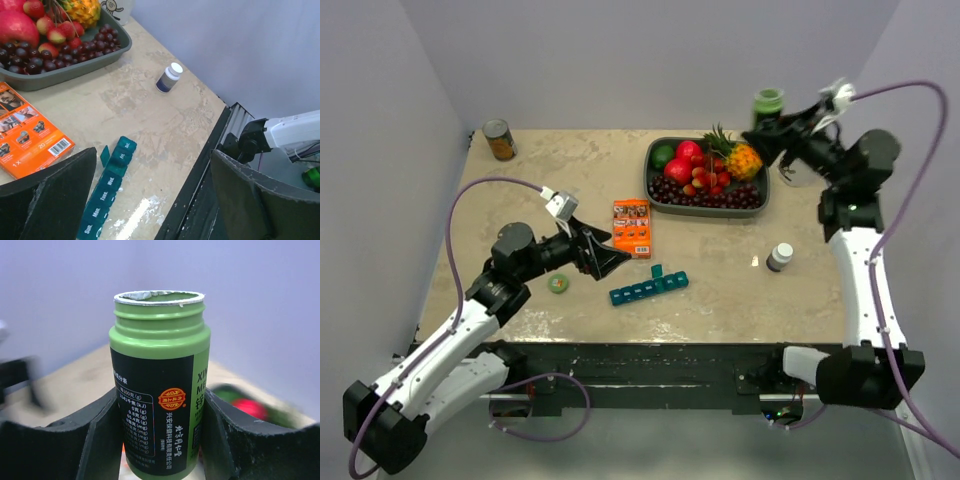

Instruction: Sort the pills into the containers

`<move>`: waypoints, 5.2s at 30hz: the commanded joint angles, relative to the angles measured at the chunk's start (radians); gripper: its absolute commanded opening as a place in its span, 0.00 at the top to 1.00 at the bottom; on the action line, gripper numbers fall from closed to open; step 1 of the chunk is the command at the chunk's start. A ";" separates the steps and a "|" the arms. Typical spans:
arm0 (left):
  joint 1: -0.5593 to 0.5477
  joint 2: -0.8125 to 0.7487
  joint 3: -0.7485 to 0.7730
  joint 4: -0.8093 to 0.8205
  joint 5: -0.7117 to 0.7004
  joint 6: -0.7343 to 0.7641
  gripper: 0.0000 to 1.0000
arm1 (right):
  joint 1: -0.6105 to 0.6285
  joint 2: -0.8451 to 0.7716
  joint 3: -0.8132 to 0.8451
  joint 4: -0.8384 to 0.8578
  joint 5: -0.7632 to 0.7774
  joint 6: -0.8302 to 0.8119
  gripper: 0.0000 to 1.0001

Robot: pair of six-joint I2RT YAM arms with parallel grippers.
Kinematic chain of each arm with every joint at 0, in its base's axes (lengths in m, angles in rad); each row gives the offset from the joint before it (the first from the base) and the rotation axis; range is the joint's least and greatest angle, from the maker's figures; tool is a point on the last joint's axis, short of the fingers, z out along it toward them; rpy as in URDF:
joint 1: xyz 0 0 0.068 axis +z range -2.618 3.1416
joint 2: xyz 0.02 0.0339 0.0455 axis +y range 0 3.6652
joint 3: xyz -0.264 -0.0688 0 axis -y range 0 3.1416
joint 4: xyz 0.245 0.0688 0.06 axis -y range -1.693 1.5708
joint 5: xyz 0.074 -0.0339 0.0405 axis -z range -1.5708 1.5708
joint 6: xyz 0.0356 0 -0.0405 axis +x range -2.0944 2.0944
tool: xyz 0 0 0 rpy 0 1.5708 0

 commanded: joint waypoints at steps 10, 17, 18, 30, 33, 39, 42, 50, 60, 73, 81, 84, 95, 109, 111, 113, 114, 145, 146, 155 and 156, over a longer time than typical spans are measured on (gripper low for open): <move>-0.001 -0.121 -0.081 -0.160 -0.075 0.375 0.01 | 0.317 -0.281 -0.201 0.142 -0.269 0.015 0.99; -0.001 -0.141 -0.107 -0.173 -0.100 0.471 0.01 | 0.151 -0.260 -0.263 0.160 -0.202 0.186 1.00; -0.001 -0.147 -0.115 -0.163 -0.103 0.475 0.01 | 0.217 -0.306 -0.282 0.009 -0.166 0.078 1.00; -0.001 -0.233 -0.179 -0.166 -0.329 0.570 0.01 | 0.368 -0.270 -0.340 -0.928 -0.153 -1.143 0.99; 0.005 -0.221 -0.146 -0.217 -0.486 0.531 0.01 | 0.437 -0.222 -0.327 -1.075 0.001 -1.248 1.00; 0.069 -0.162 -0.070 -0.303 -0.669 0.449 0.01 | 0.526 -0.111 -0.279 -1.208 0.163 -1.301 1.00; 0.110 -0.171 -0.067 -0.300 -0.660 0.445 0.01 | 0.566 -0.079 -0.279 -1.212 0.209 -1.296 1.00; 0.121 -0.182 -0.072 -0.291 -0.631 0.452 0.01 | 0.632 0.033 -0.268 -1.092 0.284 -1.163 1.00; 0.126 -0.191 -0.072 -0.291 -0.625 0.458 0.01 | 0.703 0.187 -0.224 -1.084 0.365 -1.083 1.00; 0.129 -0.208 -0.073 -0.286 -0.597 0.461 0.01 | 0.785 0.333 -0.172 -1.028 0.439 -0.937 1.00; 0.129 -0.217 -0.073 -0.285 -0.585 0.463 0.01 | 0.805 0.410 -0.118 -1.067 0.500 -0.882 1.00; 0.129 -0.220 -0.073 -0.285 -0.583 0.463 0.01 | 0.818 0.424 -0.103 -1.083 0.520 -0.868 1.00; 0.129 -0.228 -0.073 -0.281 -0.572 0.465 0.01 | 0.838 0.471 -0.081 -1.121 0.575 -0.847 1.00; 0.129 -0.231 -0.077 -0.278 -0.566 0.466 0.01 | 0.847 0.510 -0.032 -1.173 0.611 -0.822 1.00; 0.129 -0.231 -0.077 -0.280 -0.566 0.468 0.01 | 0.850 0.516 -0.023 -1.184 0.612 -0.819 1.00; 0.129 -0.230 -0.075 -0.278 -0.565 0.468 0.01 | 0.850 0.522 -0.015 -1.193 0.612 -0.818 1.00; 0.129 -0.228 -0.077 -0.277 -0.565 0.468 0.01 | 0.850 0.521 -0.014 -1.195 0.615 -0.818 1.00; 0.129 -0.230 -0.078 -0.275 -0.554 0.471 0.01 | 0.877 0.583 0.060 -1.290 0.657 -0.789 1.00; 0.129 -0.228 -0.077 -0.275 -0.554 0.471 0.01 | 0.876 0.583 0.063 -1.291 0.657 -0.788 1.00; 0.129 -0.230 -0.078 -0.274 -0.551 0.471 0.01 | 0.882 0.600 0.077 -1.308 0.660 -0.782 1.00; 0.129 -0.230 -0.078 -0.275 -0.551 0.471 0.01 | 0.882 0.599 0.077 -1.307 0.658 -0.782 1.00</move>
